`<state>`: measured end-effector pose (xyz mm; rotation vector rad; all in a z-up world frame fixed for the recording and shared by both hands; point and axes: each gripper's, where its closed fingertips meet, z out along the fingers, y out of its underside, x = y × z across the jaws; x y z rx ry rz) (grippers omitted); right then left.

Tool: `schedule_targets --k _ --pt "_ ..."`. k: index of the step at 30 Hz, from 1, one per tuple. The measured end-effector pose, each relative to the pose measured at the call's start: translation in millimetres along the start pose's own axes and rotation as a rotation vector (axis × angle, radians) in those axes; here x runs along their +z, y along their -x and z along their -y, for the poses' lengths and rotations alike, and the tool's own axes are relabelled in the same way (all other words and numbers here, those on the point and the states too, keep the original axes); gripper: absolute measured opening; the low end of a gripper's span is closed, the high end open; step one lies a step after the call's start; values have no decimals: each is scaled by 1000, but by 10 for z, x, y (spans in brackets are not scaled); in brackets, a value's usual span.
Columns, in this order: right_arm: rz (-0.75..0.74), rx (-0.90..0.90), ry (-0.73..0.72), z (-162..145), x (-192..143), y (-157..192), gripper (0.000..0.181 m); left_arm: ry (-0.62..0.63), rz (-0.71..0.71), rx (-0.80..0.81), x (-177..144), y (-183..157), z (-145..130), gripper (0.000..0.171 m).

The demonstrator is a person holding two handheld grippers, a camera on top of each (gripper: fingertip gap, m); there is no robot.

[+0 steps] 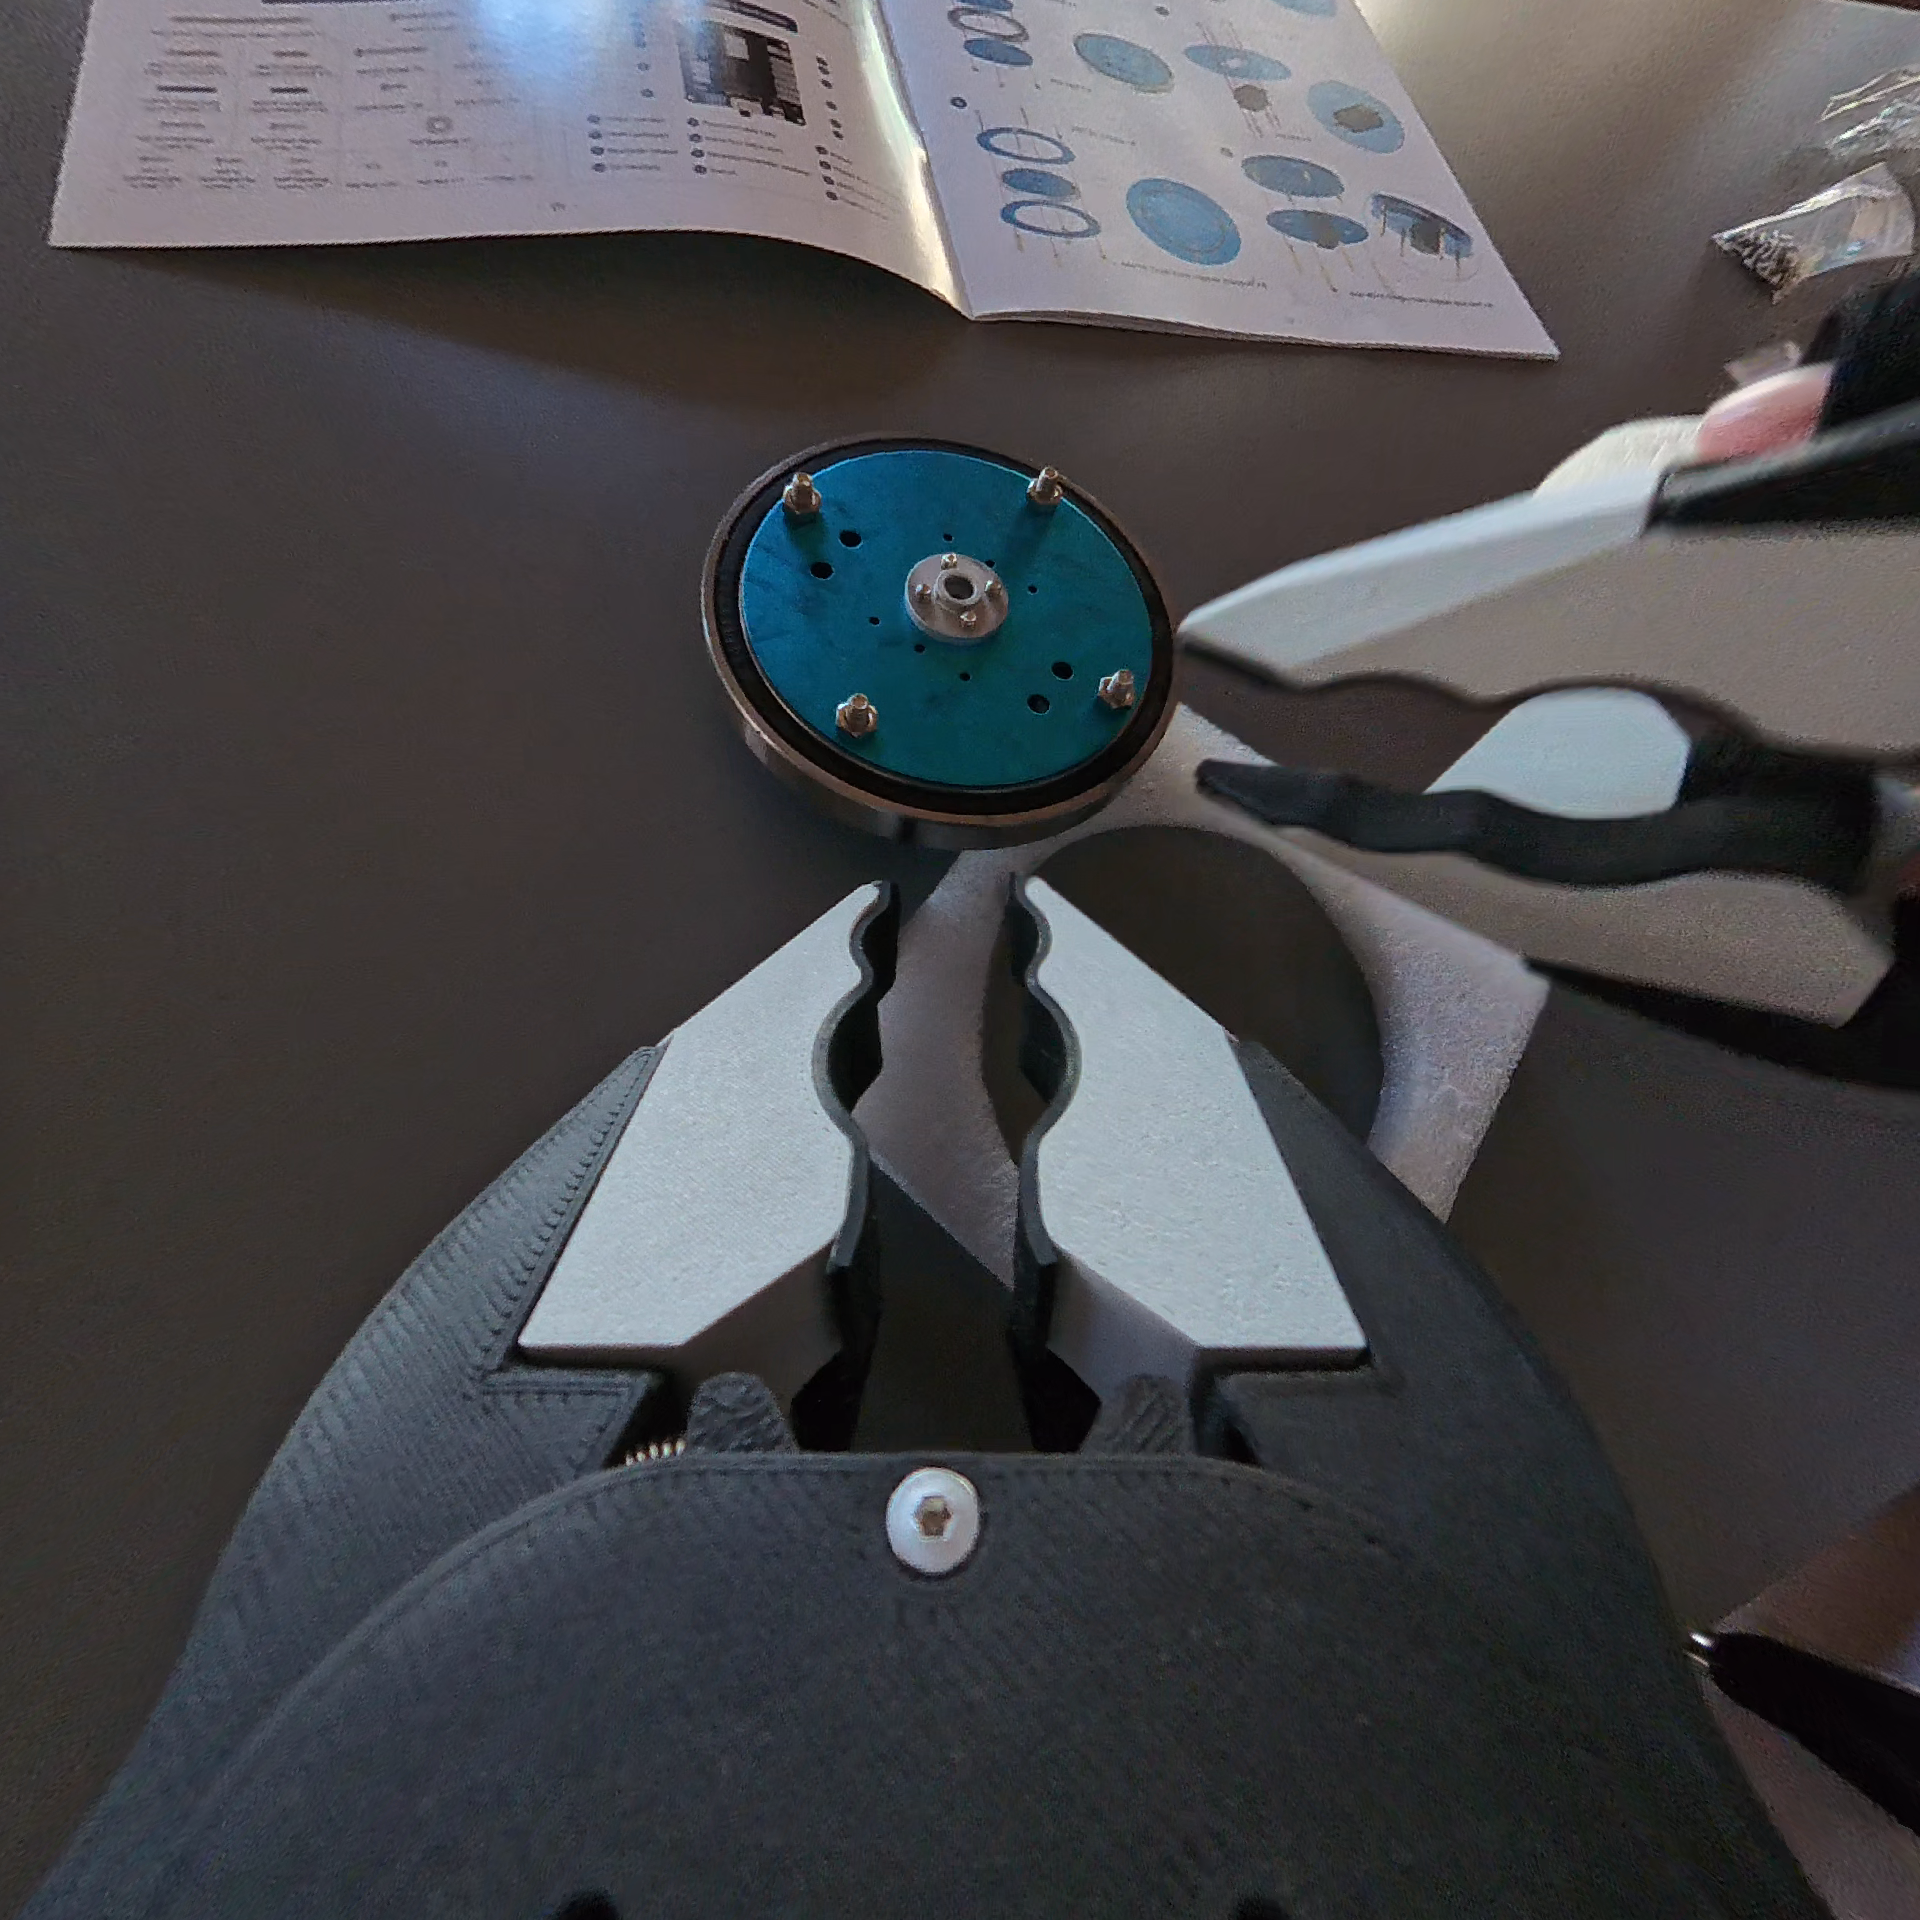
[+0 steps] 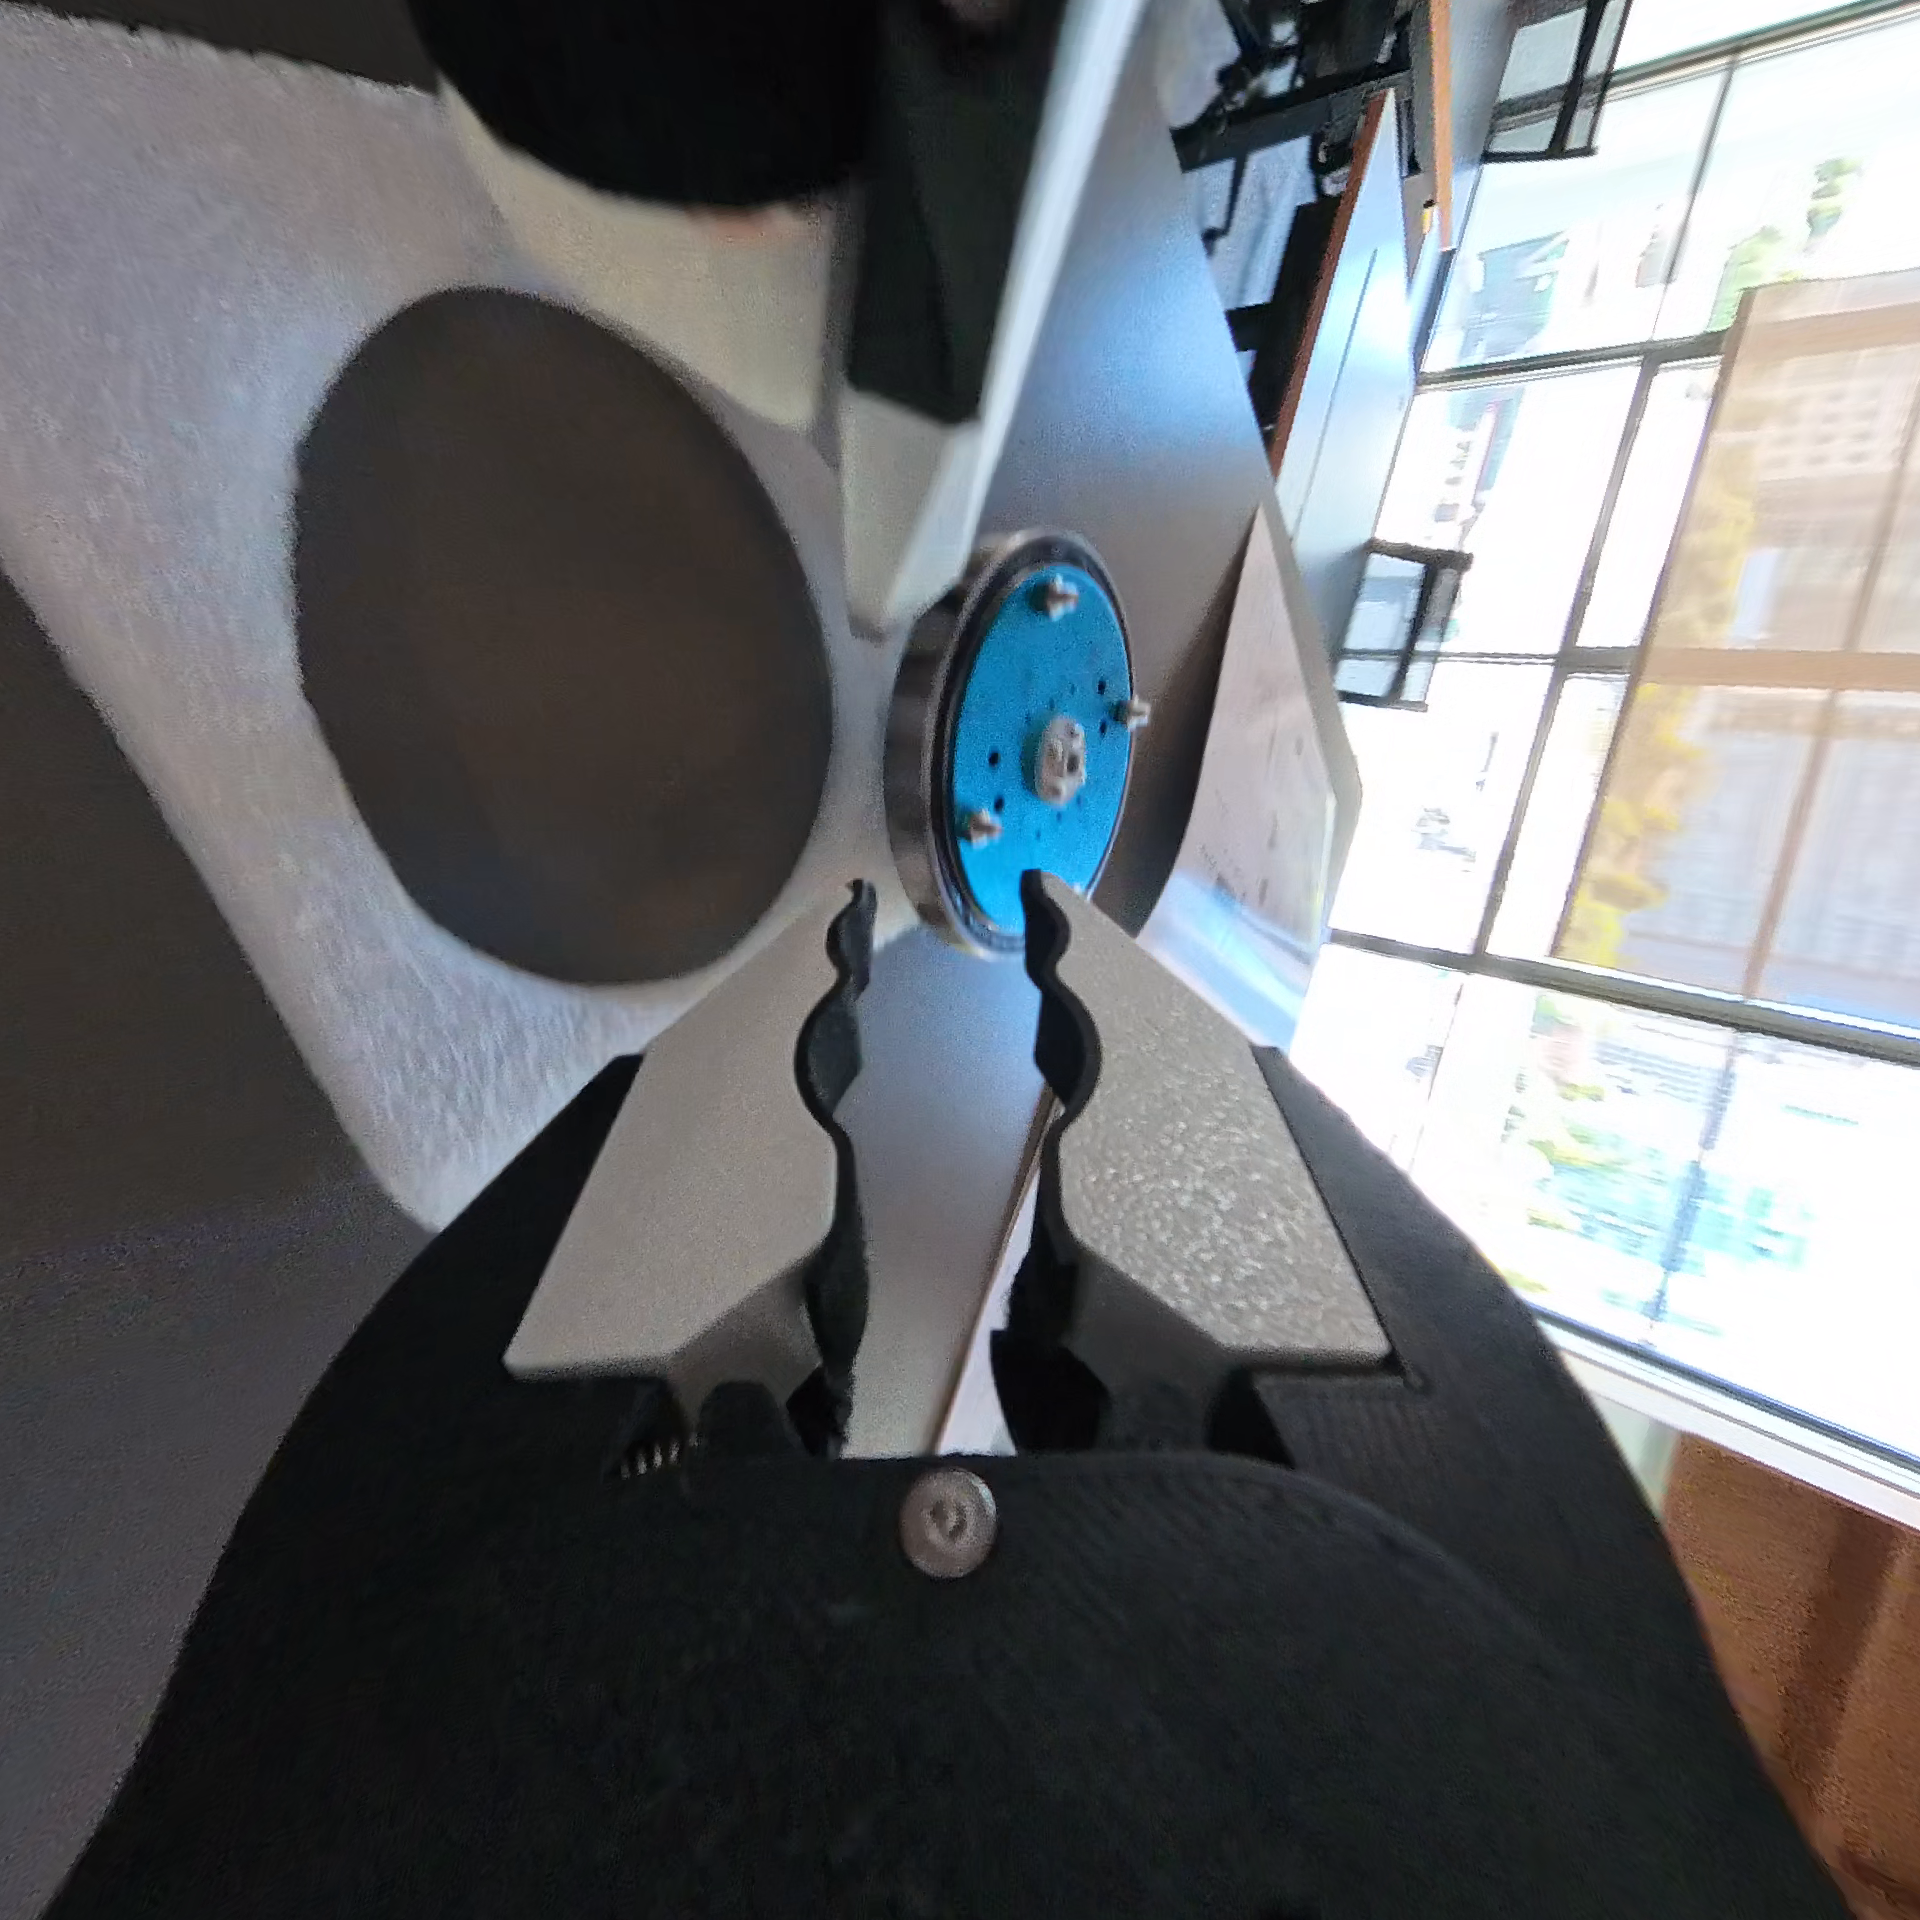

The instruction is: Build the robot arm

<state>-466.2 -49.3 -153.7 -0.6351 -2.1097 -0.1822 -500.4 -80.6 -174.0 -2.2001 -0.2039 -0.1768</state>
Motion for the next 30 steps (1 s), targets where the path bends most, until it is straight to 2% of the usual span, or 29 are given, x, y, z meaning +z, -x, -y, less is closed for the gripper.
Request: schedule_targets --k 6,8,10,13,16,17,19,20,23,27,30 --pt "203 357 -200 -536 -73 -156 40 -9 -57 5 -37 -27 6 28" --pt "335 533 -327 -605 -85 -185 40 -31 -66 11 -50 -2 58 26" --pt "405 670 -409 -670 -56 -283 39 -43 -63 29 -53 58 110 27" --pt "542 716 -334 -944 -76 -197 29 -37 -95 30 -42 67 151 27" --pt "536 733 -271 -1274 -224 -9 29 -79 -90 63 -99 31 223 21" --pt "533 770 -295 -1304 -292 69 29 -102 -117 86 -124 -49 265 18" --pt "538 822 -344 -1287 -395 249 28 -128 -170 149 -152 -226 337 1" --pt "520 818 -347 -1289 -408 311 28 -125 -163 190 -145 -263 369 0" --pt "496 801 -331 -1328 -379 384 25 -79 -143 286 -88 -316 459 0" --pt "590 941 -369 -1281 -332 363 28 -25 -207 342 -21 -410 533 0" --pt "604 993 -394 -1263 -348 335 29 18 -218 368 90 -391 523 7"
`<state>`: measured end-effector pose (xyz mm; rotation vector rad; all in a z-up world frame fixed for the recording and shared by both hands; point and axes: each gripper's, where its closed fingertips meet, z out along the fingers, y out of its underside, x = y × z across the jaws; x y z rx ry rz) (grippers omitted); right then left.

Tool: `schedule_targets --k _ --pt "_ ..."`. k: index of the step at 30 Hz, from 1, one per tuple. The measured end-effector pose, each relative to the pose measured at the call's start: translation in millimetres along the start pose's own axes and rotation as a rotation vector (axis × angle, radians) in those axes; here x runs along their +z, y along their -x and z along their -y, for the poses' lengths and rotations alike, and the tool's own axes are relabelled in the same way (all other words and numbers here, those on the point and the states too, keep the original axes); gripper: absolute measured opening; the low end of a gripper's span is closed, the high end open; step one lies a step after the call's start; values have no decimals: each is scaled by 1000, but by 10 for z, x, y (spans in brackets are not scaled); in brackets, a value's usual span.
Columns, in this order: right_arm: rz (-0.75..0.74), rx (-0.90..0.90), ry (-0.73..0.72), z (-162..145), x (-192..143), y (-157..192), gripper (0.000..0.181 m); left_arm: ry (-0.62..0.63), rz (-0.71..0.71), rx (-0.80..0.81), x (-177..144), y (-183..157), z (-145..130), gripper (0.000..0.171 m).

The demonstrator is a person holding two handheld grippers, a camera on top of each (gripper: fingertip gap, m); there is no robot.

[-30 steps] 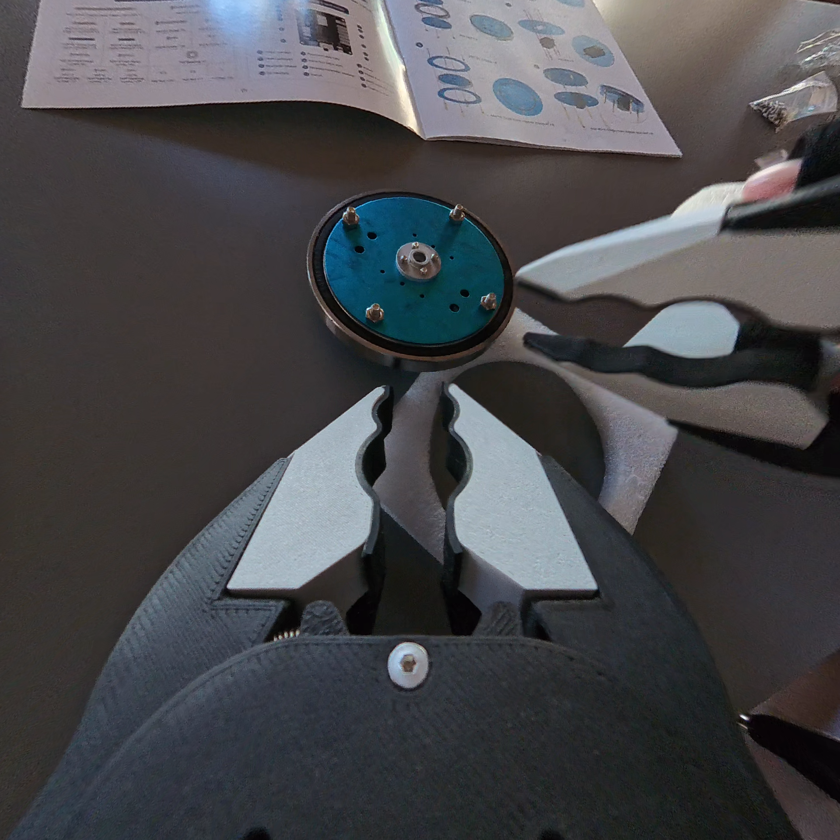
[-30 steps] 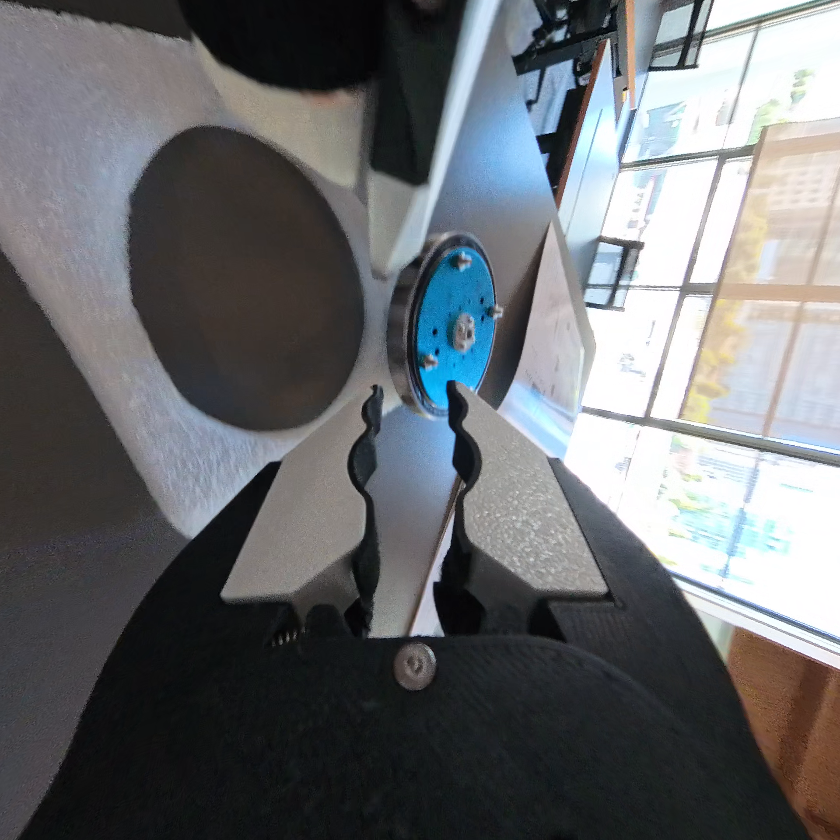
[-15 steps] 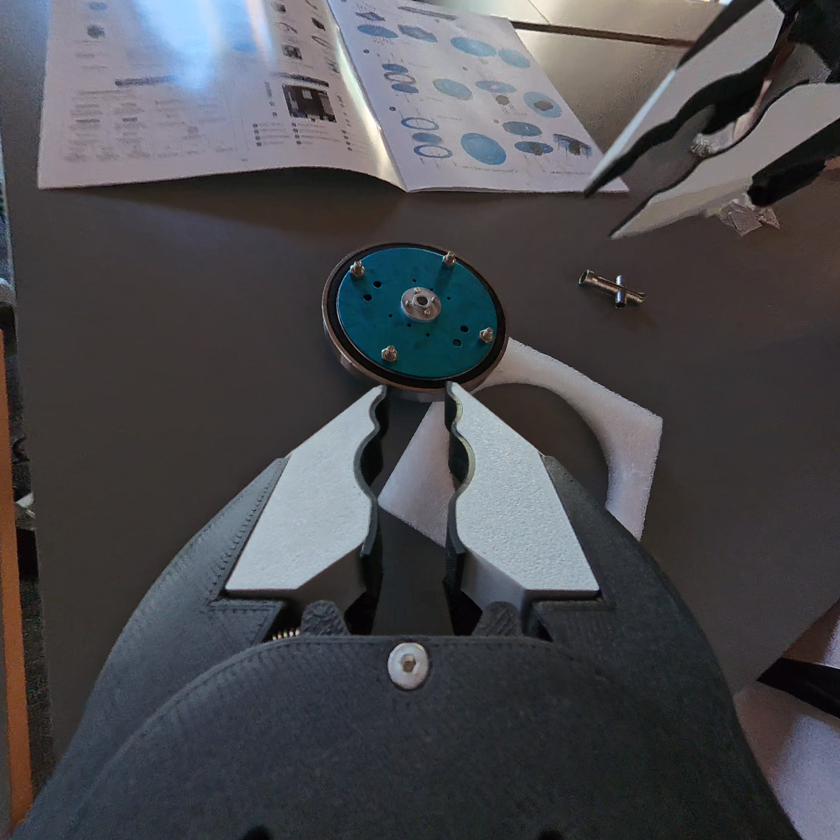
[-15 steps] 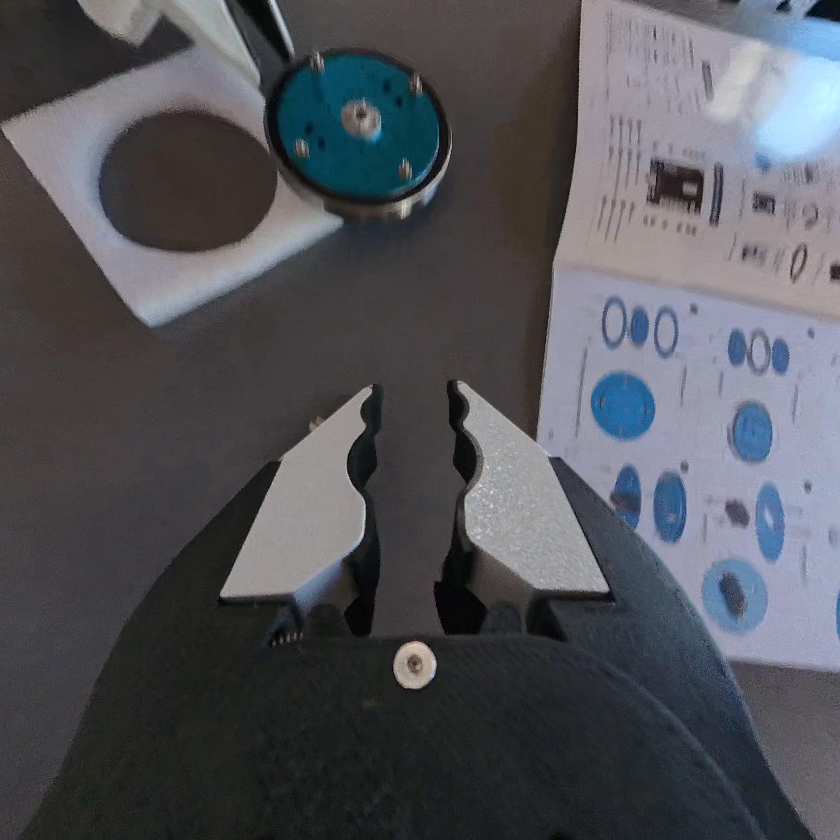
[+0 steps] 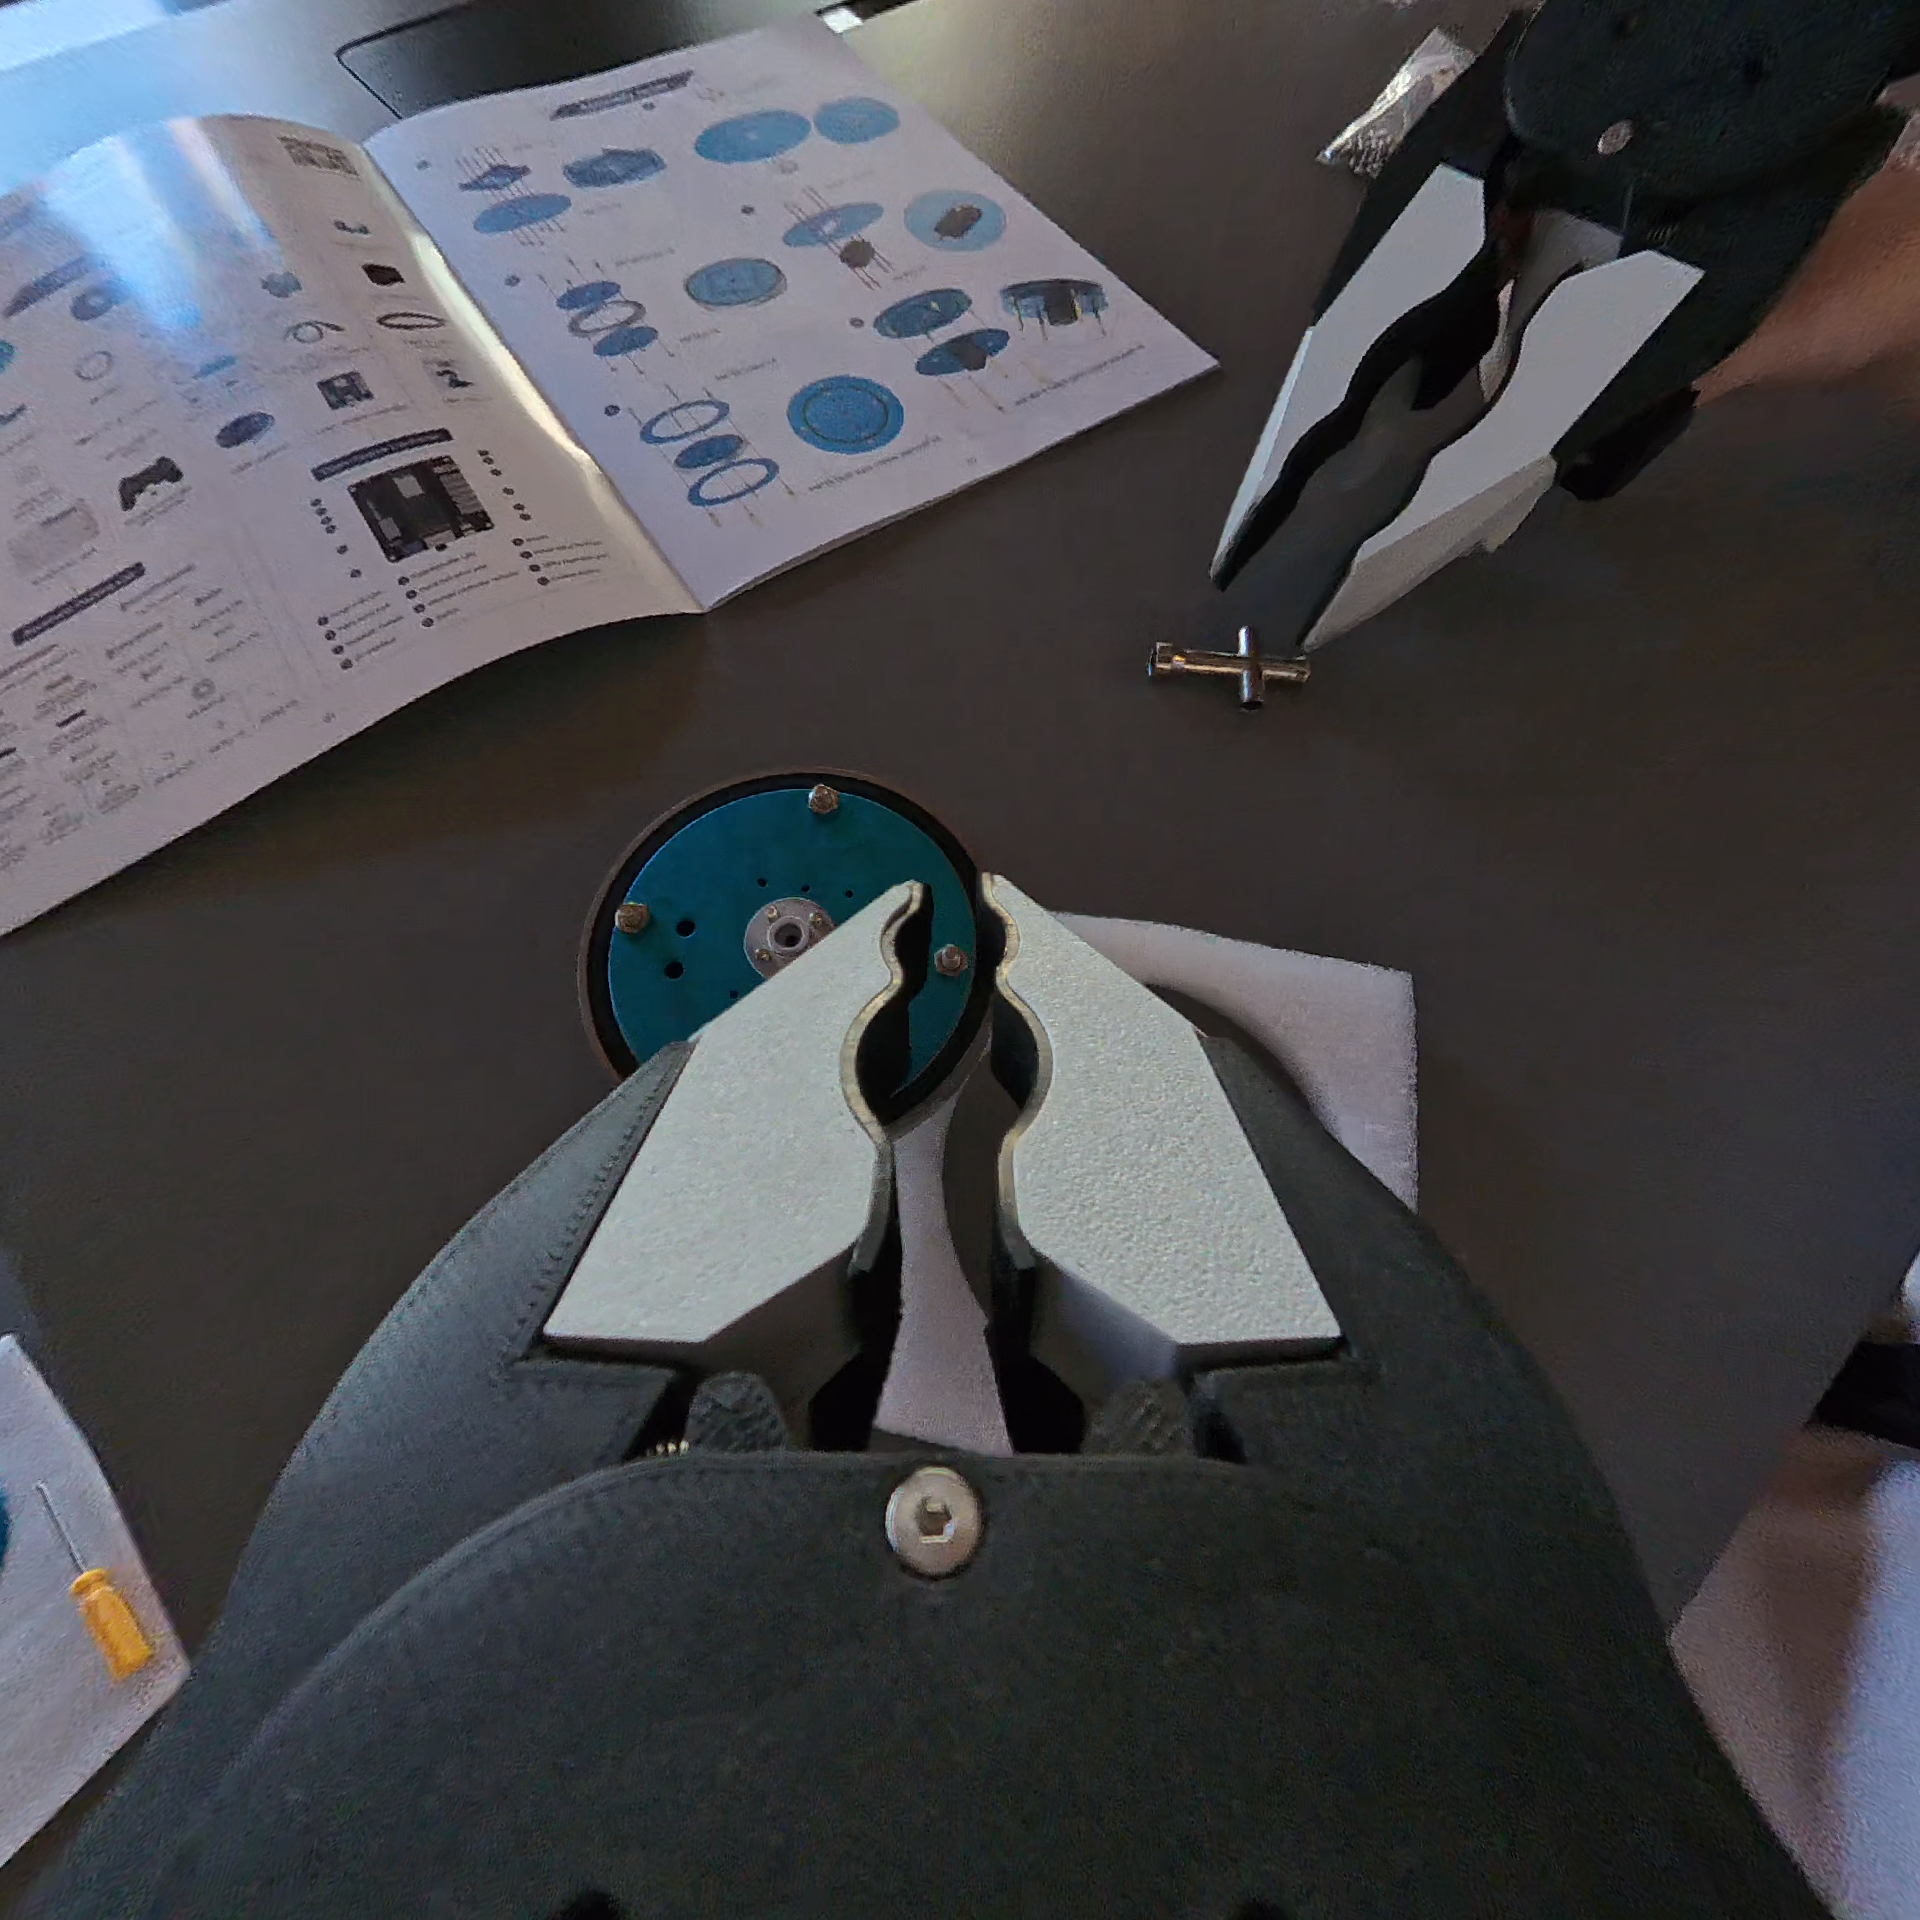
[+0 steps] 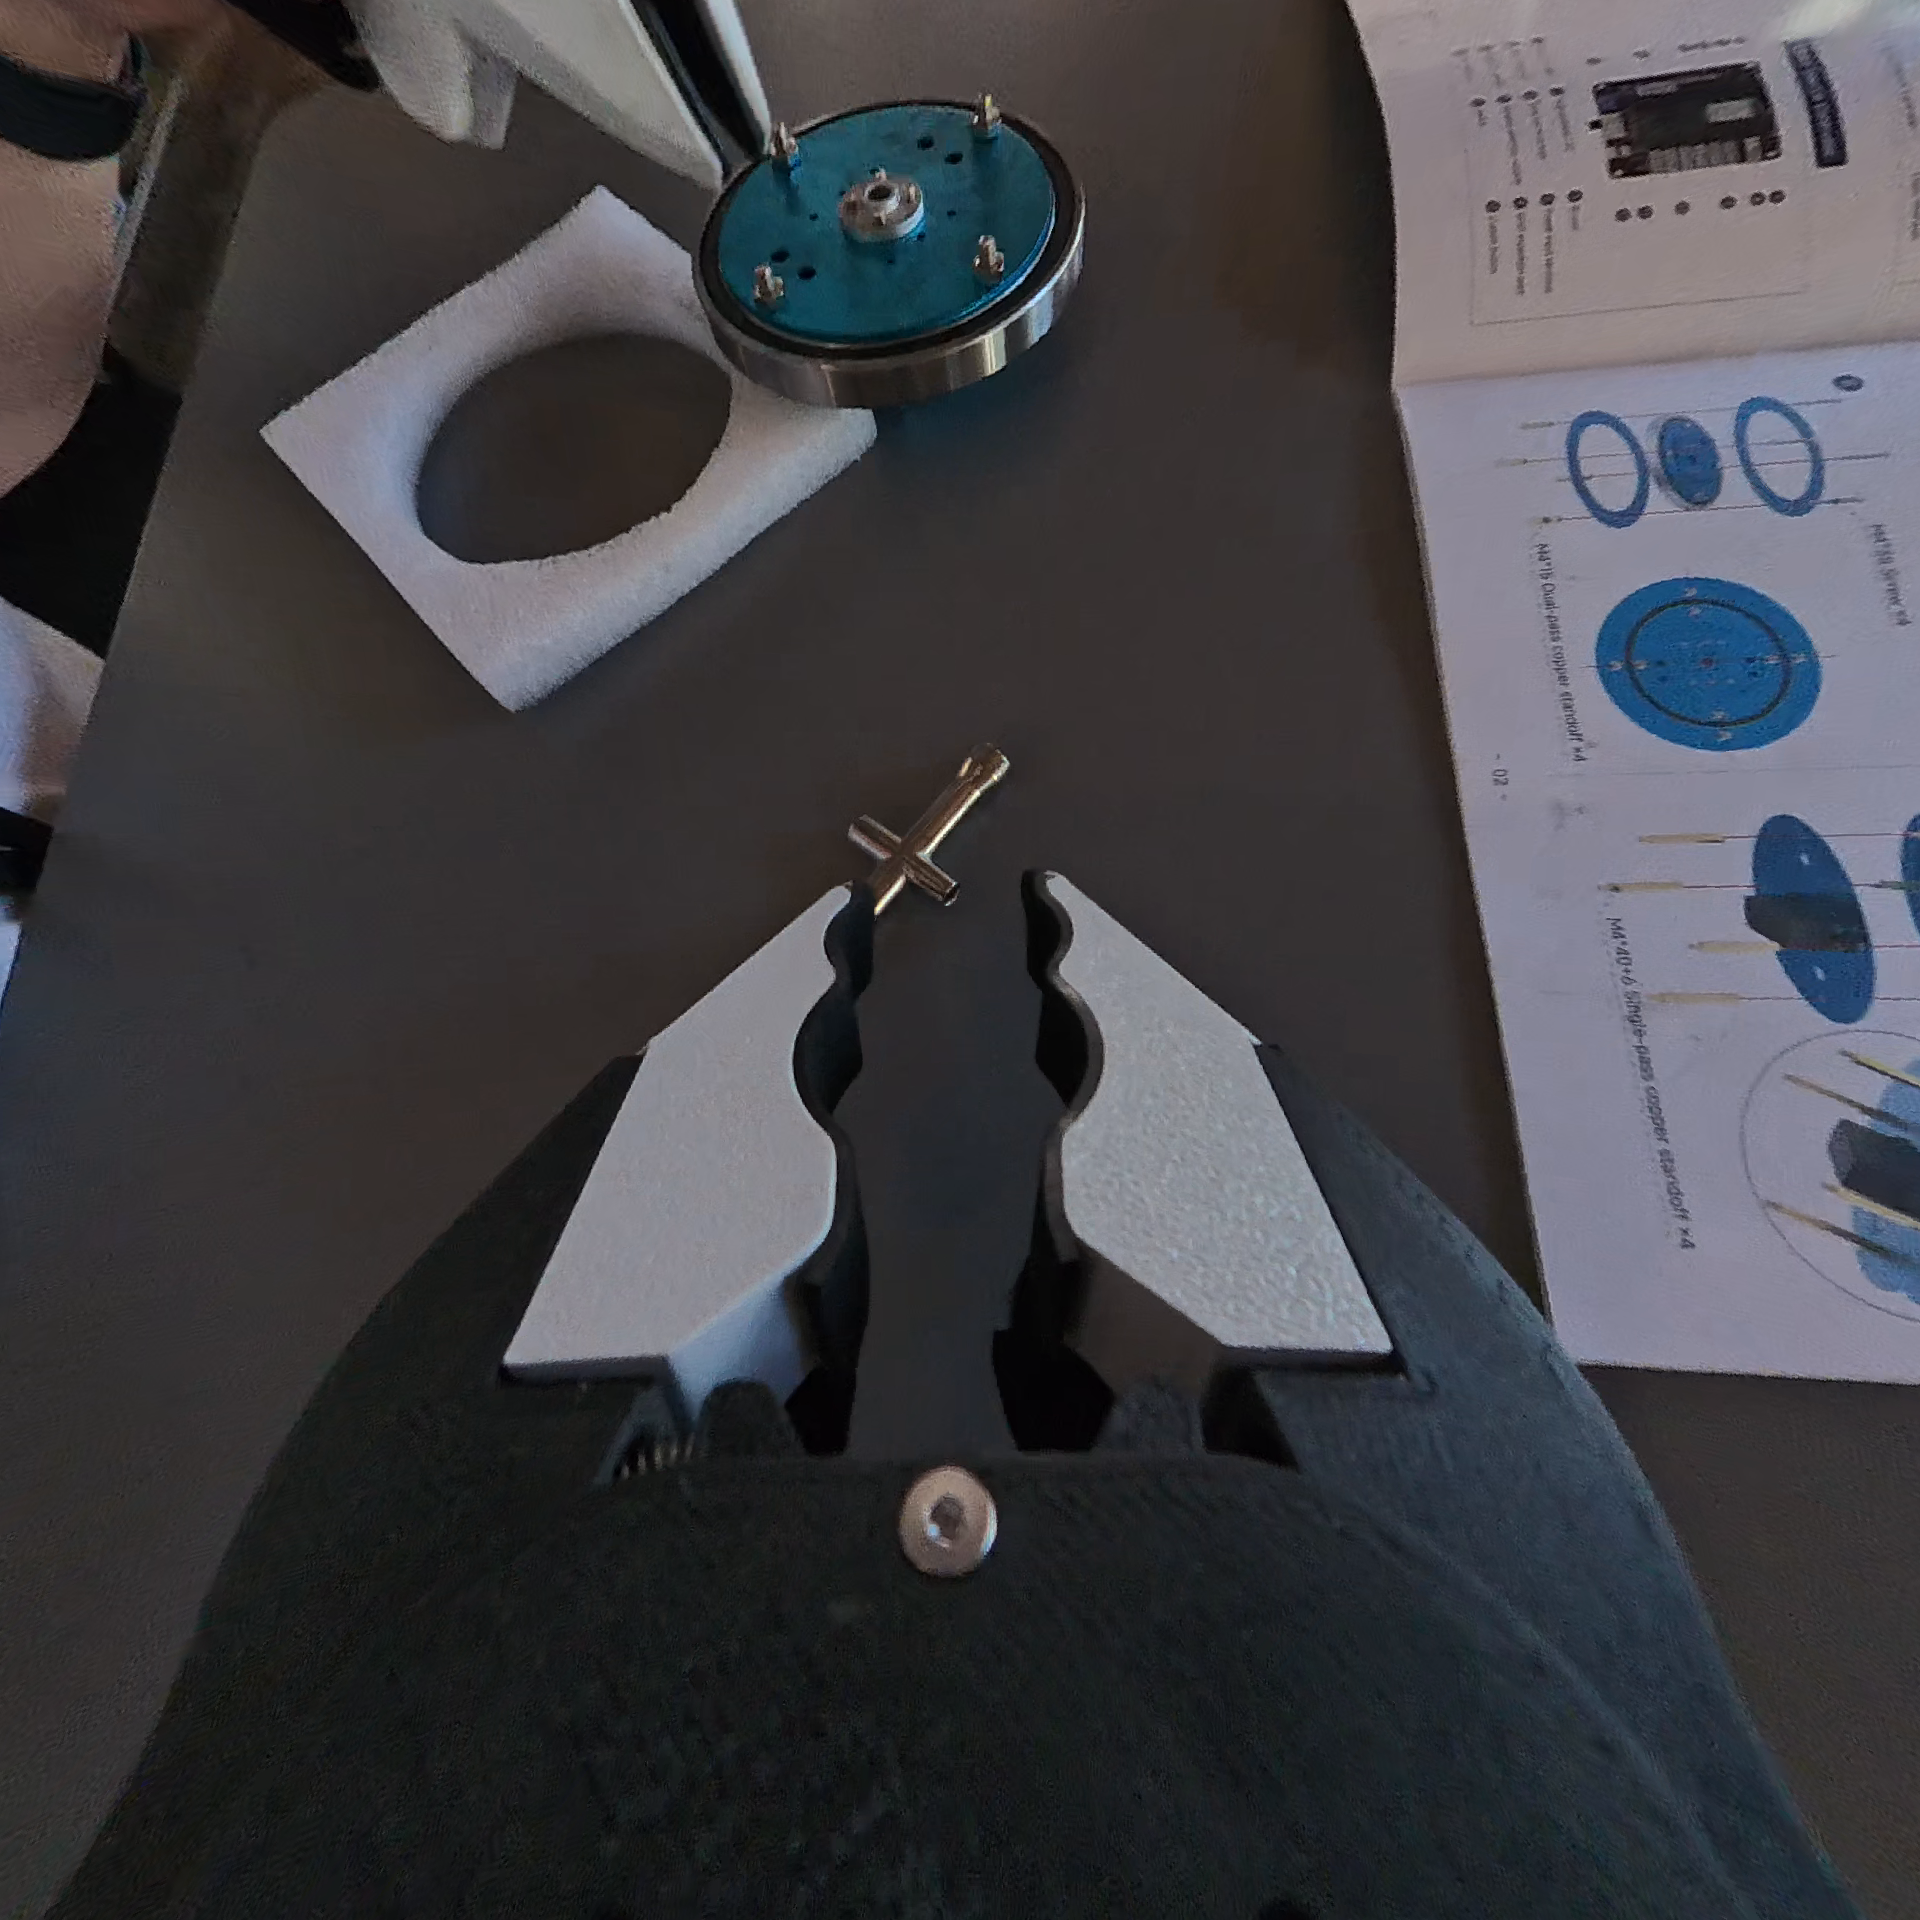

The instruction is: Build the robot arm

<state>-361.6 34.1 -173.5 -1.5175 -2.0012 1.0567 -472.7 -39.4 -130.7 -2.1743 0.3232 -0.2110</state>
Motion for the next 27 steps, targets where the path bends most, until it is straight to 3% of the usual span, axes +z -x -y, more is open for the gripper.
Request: schedule_targets --k 11,15,18,22,27 --pt "-14 10 9 52 54 110 39 54 -62 -37 112 -26 -144 0" --pt "-70 -36 89 -51 98 75 38 56 -53 -23 140 -36 -164 0" --pt "-84 -63 101 -46 126 107 25 6 -28 -38 90 -30 -71 5" --pt "-108 -116 130 -28 134 122 24 -98 -123 -77 -43 -294 131 8" --pt "-110 -348 134 -34 103 277 24 -52 -226 -6 134 -606 126 20"
